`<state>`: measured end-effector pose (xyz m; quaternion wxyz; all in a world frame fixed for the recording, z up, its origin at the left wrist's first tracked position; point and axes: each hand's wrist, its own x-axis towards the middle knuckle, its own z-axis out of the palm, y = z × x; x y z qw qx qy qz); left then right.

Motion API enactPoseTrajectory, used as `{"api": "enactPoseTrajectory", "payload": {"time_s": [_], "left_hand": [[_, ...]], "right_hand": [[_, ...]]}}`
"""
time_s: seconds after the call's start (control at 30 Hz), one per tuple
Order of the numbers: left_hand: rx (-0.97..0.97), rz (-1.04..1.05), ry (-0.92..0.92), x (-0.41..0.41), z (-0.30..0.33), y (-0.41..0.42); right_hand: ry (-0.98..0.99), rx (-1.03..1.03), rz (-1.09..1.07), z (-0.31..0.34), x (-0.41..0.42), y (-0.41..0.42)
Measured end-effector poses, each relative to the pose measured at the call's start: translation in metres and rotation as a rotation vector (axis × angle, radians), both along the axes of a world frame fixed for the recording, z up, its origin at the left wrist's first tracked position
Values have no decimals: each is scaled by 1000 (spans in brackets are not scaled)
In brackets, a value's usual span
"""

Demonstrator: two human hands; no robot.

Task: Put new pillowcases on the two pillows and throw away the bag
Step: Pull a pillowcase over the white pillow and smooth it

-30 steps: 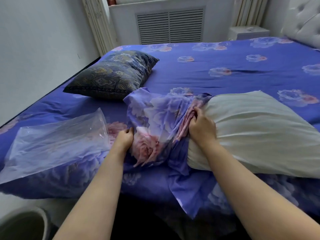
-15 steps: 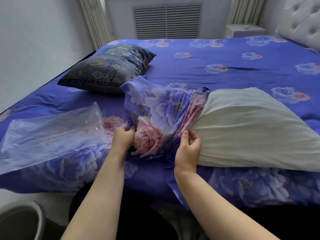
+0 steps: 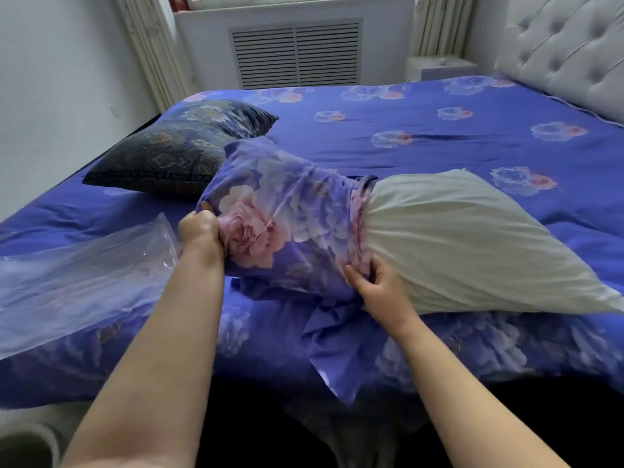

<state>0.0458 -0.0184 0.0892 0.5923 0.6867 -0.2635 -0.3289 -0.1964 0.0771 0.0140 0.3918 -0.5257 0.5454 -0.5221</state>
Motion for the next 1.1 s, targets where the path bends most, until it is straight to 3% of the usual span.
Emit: {"api": "enactPoseTrajectory", "payload": {"time_s": [0.07, 0.17, 0.23, 0.37, 0.47, 0.53, 0.6, 0.67, 0.73, 0.87, 1.0, 1.1], "left_hand": [[-38, 65, 76, 4, -5, 1], [88, 57, 78, 9, -22, 6], [151, 58, -32, 13, -34, 10], [228, -170, -324, 17, -40, 26], [295, -285, -377, 29, -42, 35], [359, -335, -318, 35, -48, 44], [344, -391, -222, 39, -54, 62], [318, -486, -163, 43, -54, 79], [323, -597, -111, 55, -53, 94], [275, -620, -30, 64, -45, 108], [17, -452, -323, 64, -47, 100], [-174, -480, -629, 57, -39, 96]], "right_hand": [[134, -102, -175, 16, -39, -13], [344, -196, -310, 39, -73, -26], [401, -101, -351, 36, -78, -32], [592, 112, -489, 23, -79, -33], [768, -18, -623, 27, -50, -31], [885, -291, -585, 31, -15, -28], [802, -495, -281, 39, 25, -23], [750, -444, 109, 45, 67, -14], [829, -384, 324, 39, 102, -2], [922, -487, 233, -2, 125, 11], [922, -604, -82, -22, 117, 22], [884, -638, -129, -17, 114, 29]]}}
